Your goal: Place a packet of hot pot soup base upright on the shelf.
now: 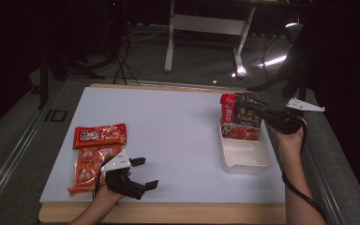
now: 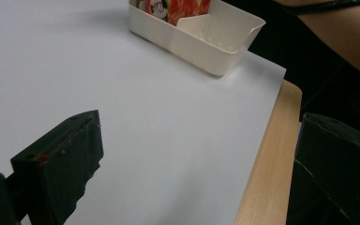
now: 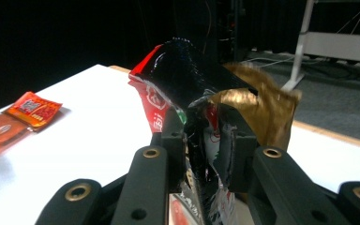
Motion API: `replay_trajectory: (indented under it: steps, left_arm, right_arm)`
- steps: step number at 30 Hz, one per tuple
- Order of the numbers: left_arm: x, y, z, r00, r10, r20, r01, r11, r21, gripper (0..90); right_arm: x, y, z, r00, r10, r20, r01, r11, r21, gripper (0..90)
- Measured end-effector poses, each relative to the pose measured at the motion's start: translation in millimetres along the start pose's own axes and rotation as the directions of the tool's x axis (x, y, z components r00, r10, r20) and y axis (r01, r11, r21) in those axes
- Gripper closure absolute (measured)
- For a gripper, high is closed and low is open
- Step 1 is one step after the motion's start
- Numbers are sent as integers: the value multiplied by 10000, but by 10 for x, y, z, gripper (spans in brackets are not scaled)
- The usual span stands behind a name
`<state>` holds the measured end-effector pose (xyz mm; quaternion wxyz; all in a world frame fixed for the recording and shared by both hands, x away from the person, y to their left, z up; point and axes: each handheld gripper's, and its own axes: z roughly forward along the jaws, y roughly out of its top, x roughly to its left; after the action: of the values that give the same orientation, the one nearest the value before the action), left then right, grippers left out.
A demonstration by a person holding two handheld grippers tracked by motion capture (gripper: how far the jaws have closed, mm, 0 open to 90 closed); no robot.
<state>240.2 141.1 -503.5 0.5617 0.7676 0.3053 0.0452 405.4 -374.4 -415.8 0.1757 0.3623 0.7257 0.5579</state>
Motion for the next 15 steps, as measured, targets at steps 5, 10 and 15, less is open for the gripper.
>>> replay_trajectory:
  steps: [5,10,15]
  left_arm:
    - [2,-1,6,9998,-86,157,89,9998,-193,19]
    - [11,-7,18,9998,206,79,-205,9997,-115,19]
    - [8,-9,25,9994,327,146,-326,9994,-108,19]
  right_arm:
    - [-77,-181,-116,9997,215,108,-212,9994,-268,737]
    - [-107,-222,-183,9989,408,210,-404,9991,-162,676]
    - [-55,-171,-219,9966,673,468,-667,9977,-143,532]
